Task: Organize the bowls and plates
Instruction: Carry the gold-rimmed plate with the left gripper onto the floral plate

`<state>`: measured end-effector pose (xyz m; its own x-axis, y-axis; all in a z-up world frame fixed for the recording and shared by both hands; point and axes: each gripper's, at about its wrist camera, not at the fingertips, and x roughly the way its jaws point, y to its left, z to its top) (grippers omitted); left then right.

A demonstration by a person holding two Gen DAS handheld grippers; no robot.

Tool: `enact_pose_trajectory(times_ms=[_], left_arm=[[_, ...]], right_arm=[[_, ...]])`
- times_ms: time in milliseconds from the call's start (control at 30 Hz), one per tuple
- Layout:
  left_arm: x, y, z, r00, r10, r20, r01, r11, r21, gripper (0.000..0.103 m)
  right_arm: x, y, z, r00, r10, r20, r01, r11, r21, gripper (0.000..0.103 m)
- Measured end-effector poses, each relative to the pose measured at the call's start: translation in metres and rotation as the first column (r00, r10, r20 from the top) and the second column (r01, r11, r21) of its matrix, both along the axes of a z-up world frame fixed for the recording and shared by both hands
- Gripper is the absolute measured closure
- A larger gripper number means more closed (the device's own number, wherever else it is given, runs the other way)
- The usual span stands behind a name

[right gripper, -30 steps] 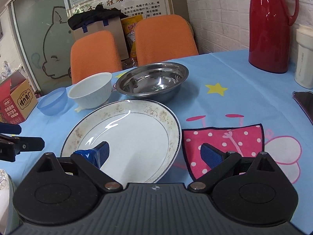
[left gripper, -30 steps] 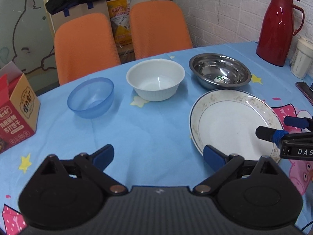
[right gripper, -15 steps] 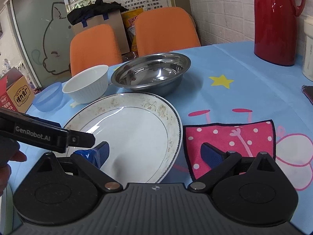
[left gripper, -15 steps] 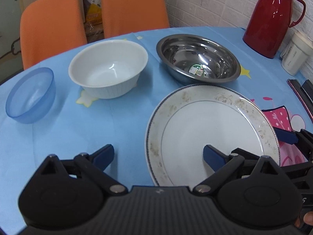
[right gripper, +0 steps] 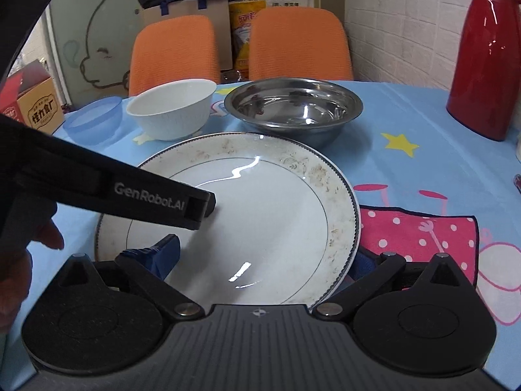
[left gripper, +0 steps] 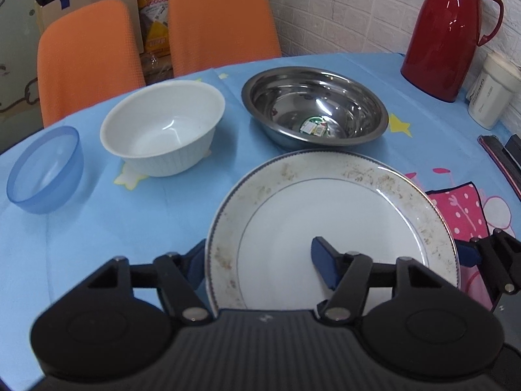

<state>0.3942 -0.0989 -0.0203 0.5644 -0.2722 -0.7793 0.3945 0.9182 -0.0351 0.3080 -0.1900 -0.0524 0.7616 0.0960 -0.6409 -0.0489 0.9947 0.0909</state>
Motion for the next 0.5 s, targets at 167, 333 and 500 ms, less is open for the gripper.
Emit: enact_pose_trajectory(times_ms=[167,333,500], left_arm=[[-0.013,0.000,0.011,1.000,-0.019,0.020,0.018,0.999,0.028,0.057],[-0.028,0.002,0.031,0.994,-0.110,0.019,0.111,0.990,-0.084,0.061],[-0.057,-0.007,0.043,0.973,-0.174,0.152,0.171,0.985,0.034,0.052]], right_arm=[[-0.011,-0.001,0.014,0.999,-0.014,0.047,0.013,1.000,0.021,0.014],[-0.019,0.006,0.022,0.996,0.004,0.087,-0.005,1.000,0.010,0.014],[-0.012,0.005,0.013,1.000,0.016,0.015,-0.017,0.998,0.056,0.016]])
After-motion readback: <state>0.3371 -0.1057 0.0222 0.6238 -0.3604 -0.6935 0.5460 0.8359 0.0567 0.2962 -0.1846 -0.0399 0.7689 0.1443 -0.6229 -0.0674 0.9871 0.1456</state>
